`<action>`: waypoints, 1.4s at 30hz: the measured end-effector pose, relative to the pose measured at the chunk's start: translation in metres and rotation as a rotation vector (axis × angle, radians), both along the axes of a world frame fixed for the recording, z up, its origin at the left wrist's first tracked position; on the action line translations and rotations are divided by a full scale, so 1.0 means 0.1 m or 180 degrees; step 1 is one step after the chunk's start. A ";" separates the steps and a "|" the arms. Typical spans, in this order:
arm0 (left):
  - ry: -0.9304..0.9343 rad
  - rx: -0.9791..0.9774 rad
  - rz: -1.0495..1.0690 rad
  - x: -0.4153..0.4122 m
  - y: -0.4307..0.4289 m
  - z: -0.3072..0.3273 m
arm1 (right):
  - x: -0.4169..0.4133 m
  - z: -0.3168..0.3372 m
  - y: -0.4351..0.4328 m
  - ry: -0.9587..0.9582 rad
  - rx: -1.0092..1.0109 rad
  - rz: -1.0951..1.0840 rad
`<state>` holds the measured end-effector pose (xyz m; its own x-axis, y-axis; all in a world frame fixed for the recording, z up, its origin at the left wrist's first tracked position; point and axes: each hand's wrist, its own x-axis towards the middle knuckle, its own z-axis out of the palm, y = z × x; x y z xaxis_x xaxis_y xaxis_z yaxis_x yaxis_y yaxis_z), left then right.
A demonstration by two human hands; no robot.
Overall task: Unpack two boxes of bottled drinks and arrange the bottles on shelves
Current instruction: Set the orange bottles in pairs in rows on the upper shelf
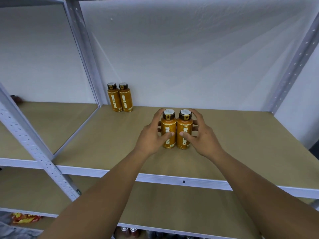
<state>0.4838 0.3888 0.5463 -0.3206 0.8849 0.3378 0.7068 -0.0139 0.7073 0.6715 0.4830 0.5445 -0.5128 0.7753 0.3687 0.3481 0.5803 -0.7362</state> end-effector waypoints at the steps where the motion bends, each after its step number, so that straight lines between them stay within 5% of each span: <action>1: 0.0000 -0.0002 0.0022 -0.04 0.03 0.00 | -0.05 -0.01 0.04 -0.0009 0.0006 0.0015; 42: 0.0183 0.0070 0.0335 -1.38 1.65 -0.10 | -1.58 -0.18 1.68 -0.0117 0.0459 0.0029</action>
